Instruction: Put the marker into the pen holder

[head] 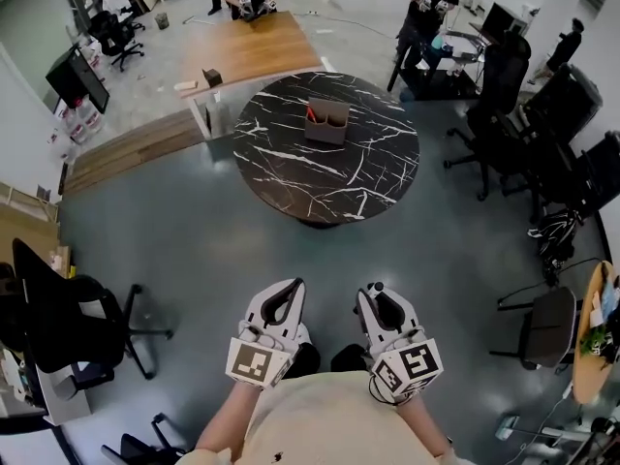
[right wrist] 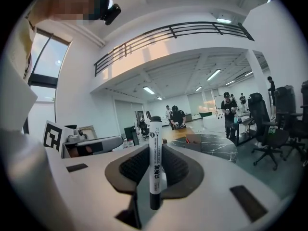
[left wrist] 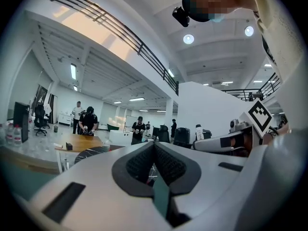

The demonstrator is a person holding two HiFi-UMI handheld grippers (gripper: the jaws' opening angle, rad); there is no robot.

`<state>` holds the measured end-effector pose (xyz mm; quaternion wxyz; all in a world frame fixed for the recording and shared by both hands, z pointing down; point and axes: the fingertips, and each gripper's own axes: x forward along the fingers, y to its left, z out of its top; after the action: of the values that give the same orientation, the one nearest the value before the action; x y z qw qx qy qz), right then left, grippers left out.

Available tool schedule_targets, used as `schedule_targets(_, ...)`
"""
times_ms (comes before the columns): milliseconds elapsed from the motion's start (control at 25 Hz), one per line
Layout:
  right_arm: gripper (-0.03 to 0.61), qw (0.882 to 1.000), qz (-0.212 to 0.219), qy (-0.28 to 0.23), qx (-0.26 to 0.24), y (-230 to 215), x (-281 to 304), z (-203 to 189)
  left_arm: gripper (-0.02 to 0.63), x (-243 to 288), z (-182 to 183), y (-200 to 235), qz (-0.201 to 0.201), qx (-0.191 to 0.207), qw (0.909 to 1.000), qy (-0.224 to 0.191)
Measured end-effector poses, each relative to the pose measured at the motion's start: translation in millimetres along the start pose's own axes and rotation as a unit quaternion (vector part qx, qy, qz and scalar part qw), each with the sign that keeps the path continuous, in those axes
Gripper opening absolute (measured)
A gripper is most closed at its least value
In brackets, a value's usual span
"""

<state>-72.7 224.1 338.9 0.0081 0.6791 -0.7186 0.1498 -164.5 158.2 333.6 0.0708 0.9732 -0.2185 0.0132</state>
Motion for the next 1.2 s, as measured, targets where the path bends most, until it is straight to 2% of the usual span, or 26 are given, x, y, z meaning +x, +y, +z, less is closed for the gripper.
schedule_targets(200,0.083,1.000,0.009,0.011,0.002,-3,50,8,0.008,17,4,45,0.017,-0.021,0.9996,0.003)
schedule_targets(440,0.083,0.999,0.024,0.020,0.005,-34,108,15,0.008,65,-5,82,0.031,-0.030,0.9989,0.019)
schedule_targets(680,0.083,0.999,0.040,0.022,0.018,-106,180,35,0.008,157,0,115,0.040,-0.024,0.9986,0.027)
schedule_targets(920,0.083,0.998,0.059,0.012,0.010,-192,254,82,0.008,263,26,148,0.057,-0.008,0.9982,0.019)
schedule_targets(1040,0.083,0.997,0.074,0.006,0.006,-218,284,98,0.008,297,31,163,0.068,0.002,0.9974,0.021)
schedule_targets(1200,0.083,0.997,0.082,0.010,0.007,-244,317,108,0.008,329,33,181,0.079,-0.004,0.9966,0.021)
